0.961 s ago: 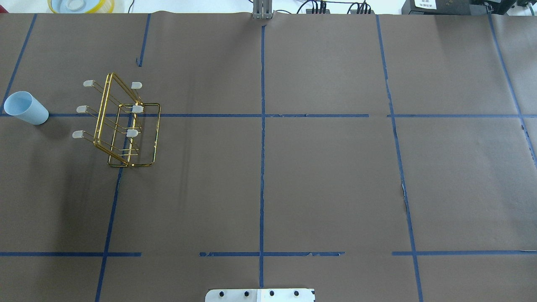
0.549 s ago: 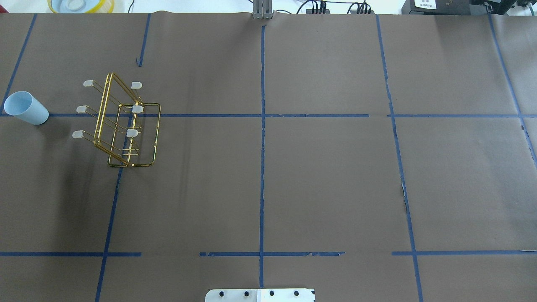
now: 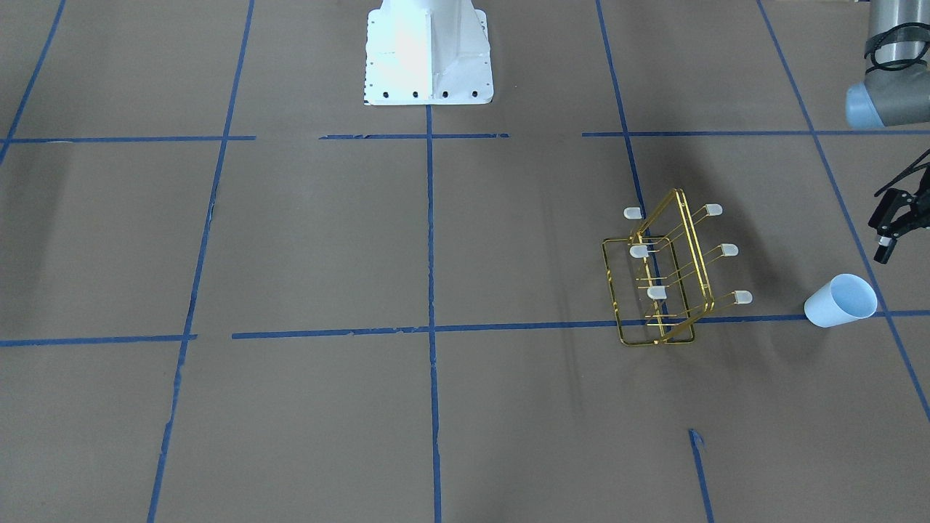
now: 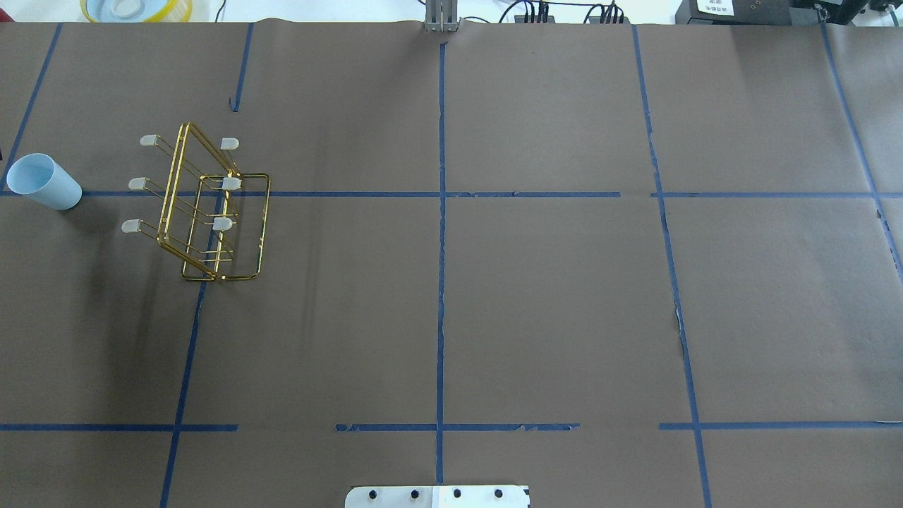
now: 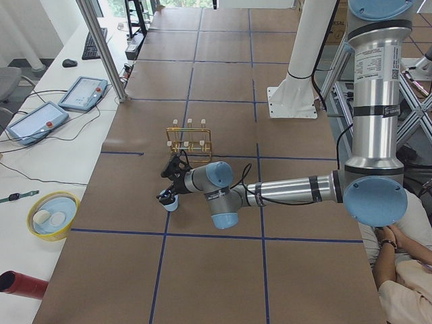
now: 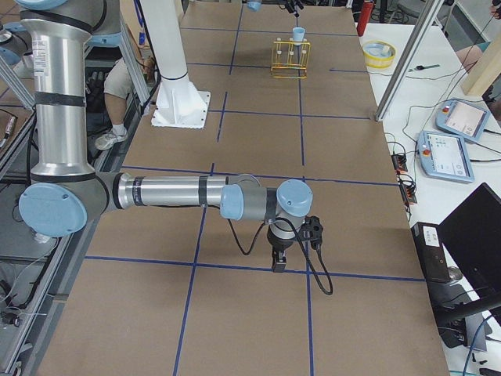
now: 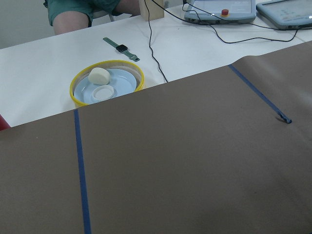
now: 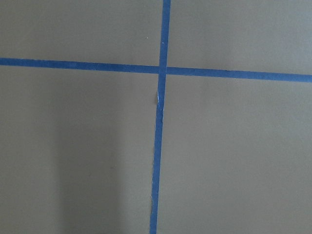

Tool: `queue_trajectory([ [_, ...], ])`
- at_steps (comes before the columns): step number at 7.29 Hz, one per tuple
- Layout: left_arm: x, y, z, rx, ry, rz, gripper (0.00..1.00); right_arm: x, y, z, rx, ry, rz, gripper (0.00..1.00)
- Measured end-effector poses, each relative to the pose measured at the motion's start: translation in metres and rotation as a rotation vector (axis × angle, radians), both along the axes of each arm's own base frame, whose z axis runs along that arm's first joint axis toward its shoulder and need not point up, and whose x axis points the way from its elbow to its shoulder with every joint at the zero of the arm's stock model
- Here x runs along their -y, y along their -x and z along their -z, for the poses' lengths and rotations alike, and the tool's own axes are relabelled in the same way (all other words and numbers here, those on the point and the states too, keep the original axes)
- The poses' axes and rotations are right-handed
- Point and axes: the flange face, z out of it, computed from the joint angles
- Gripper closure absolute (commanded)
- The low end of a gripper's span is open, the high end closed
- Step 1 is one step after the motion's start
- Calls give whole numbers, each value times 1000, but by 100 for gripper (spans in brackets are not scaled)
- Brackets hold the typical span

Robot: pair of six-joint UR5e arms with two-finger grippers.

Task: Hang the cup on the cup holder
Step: 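Lower the left gripper onto the light blue cup rim and grasp it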

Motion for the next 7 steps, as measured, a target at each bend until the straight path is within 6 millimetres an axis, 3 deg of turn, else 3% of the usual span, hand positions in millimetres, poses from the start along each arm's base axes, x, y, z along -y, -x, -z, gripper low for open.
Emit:
queue_trajectory([
  [2, -54, -40, -21, -109, 5, 61, 0, 0, 0, 0, 0, 0, 0, 0],
  [3, -70, -47, -29, -125, 2, 101, 0, 0, 0, 0, 0, -1, 0, 0],
  [4, -78, -45, -32, -136, -8, 131, 0, 0, 0, 0, 0, -1, 0, 0],
  [7, -74, -41, -60, -76, -28, 307, 0, 0, 0, 0, 0, 1, 0, 0],
])
